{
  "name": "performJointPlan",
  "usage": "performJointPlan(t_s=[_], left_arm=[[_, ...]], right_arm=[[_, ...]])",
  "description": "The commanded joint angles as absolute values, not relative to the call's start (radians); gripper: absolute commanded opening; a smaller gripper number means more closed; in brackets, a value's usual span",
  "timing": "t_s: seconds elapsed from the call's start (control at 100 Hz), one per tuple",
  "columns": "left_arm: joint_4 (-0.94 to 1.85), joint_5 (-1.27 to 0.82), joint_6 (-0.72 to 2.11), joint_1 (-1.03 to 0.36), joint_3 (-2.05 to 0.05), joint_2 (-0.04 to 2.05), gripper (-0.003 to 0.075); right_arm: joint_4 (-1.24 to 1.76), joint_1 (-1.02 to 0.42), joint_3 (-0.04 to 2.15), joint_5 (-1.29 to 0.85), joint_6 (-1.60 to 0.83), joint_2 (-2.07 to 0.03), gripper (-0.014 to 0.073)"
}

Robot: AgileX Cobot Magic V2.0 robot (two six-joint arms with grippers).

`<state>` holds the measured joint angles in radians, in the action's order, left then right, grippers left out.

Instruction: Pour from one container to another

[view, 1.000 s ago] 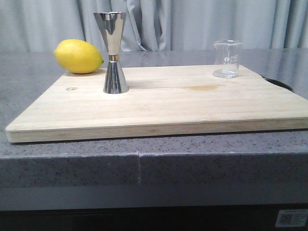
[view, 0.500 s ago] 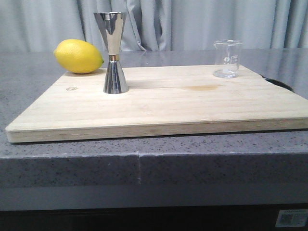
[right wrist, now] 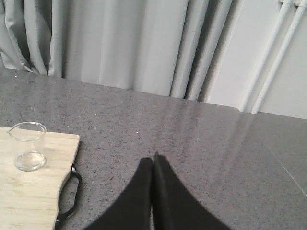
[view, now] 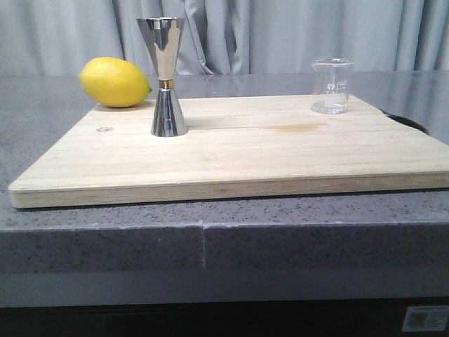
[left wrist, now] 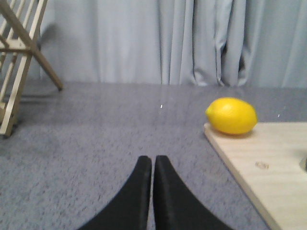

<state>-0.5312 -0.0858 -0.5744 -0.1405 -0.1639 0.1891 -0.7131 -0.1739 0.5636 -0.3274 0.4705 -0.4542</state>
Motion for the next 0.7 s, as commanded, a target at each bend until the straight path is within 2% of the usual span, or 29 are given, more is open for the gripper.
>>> performJointPlan(t_s=[0.0,0.21,0.46,0.69], left_arm=[[-0.417,-0.084,-0.457,-0.158,-0.186,0.199,-0.0019],[-0.385,0.000,-0.457,-0.158,-0.153,0.199,-0.0019],[-0.275,0.251,-0.441,-0.158,0.015,0.199,-0.0019],[-0.042,0.171,-0.011,-0.158,0.029,0.164,-0.0019]], right_arm=[[-0.740,-0.173,0.589,-0.264,0.472,-0.456,-0.0071],[-0.740,-0.173,0.589,-0.264,0.472,-0.456,-0.0072],[-0.740,-0.173,0.589,-0.264,0.472,-0.456,-0.0072],[-0.740,-0.173,0.589,-0.264,0.472,-0.456,-0.0072]])
